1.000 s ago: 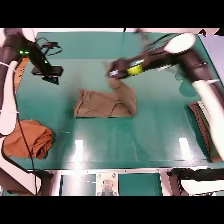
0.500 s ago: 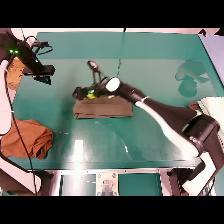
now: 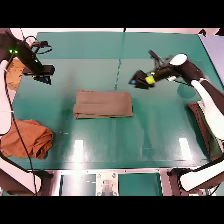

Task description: Fold the shirts.

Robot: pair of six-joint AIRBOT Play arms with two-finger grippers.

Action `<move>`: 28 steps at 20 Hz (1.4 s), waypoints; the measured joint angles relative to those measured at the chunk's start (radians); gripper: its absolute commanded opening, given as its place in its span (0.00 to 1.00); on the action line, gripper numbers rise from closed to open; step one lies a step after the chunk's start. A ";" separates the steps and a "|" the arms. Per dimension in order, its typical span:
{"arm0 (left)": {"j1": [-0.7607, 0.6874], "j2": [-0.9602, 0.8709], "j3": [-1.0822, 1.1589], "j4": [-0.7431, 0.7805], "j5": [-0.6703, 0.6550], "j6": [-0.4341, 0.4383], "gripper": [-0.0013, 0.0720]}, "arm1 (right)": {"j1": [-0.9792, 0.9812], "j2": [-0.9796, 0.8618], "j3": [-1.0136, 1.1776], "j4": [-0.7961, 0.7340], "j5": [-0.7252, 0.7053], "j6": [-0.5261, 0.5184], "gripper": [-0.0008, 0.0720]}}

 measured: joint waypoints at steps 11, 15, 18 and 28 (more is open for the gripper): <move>0.000 0.000 0.000 0.000 0.022 -0.021 0.05 | 0.146 -0.062 -0.279 0.301 -0.178 -0.169 0.03; 0.000 0.000 0.000 0.000 0.018 -0.021 0.05 | 0.148 -0.008 -0.172 0.357 -0.159 -0.176 0.03; 0.000 0.000 0.000 0.000 0.014 -0.021 0.05 | 0.040 0.090 -0.061 0.348 -0.102 -0.130 0.03; 0.000 0.000 0.000 0.000 0.011 -0.021 0.05 | -0.704 0.320 0.171 0.204 0.089 0.025 0.03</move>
